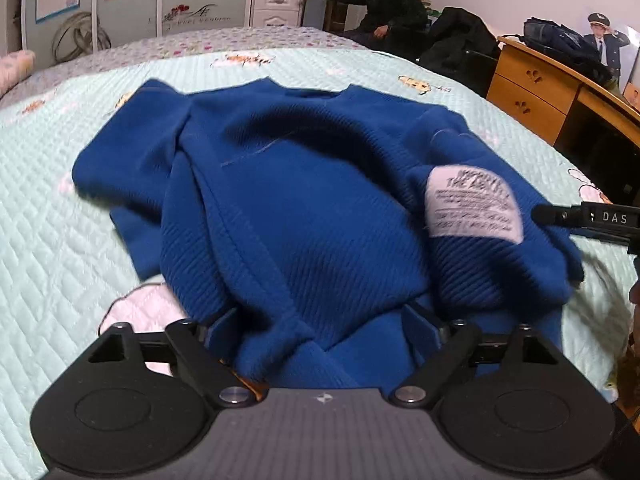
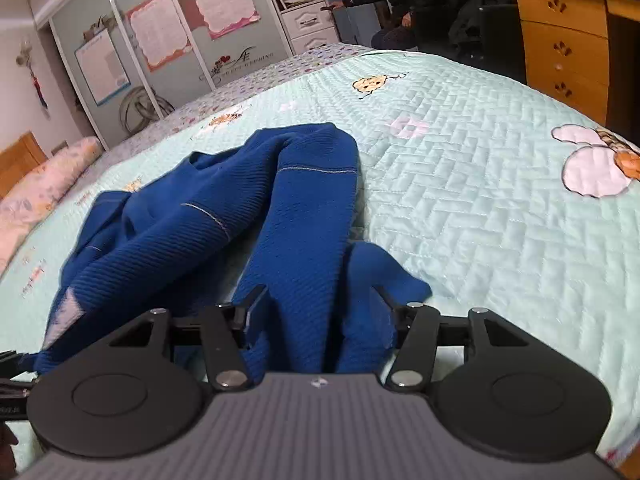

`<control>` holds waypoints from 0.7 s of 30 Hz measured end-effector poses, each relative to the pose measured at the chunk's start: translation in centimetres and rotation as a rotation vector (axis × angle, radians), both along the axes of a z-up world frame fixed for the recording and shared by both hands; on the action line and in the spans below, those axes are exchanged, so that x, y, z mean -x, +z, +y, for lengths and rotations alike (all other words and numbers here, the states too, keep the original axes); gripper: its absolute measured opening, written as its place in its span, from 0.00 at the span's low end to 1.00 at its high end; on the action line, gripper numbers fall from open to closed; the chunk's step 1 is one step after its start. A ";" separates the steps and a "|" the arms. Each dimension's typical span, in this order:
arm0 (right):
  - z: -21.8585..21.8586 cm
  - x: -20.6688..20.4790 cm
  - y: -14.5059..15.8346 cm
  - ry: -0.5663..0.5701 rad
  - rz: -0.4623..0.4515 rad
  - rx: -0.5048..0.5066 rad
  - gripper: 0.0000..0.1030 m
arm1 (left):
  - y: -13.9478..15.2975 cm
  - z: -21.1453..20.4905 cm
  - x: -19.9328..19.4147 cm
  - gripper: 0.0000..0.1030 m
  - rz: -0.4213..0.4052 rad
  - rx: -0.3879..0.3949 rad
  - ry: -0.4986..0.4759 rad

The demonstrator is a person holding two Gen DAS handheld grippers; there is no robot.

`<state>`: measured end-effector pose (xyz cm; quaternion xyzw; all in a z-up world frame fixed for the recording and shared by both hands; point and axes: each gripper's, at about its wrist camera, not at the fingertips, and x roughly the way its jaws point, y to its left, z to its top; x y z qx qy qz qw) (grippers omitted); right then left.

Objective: Fold clothes
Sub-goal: 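Smooth the sweater body with the left gripper while the right gripper tugs a sleeve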

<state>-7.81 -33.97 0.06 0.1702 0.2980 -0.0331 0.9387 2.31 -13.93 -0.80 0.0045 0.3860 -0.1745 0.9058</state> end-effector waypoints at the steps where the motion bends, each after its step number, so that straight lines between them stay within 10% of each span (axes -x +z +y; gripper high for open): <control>1: 0.5 -0.3 0.1 0.027 -0.008 0.034 0.25 | -0.2 0.2 -0.1 0.91 0.001 0.001 0.000; 13: 2.7 -5.1 0.4 0.206 0.031 1.195 0.07 | -1.0 0.7 -0.4 0.99 -0.008 0.014 -0.064; 17: -0.1 -7.7 1.8 0.173 0.066 1.261 0.07 | -1.1 0.9 -0.5 0.99 -0.006 0.032 -0.074; 21: -0.3 -8.0 1.4 0.353 0.256 1.021 0.08 | -1.2 1.2 -0.6 0.99 -0.003 0.050 -0.084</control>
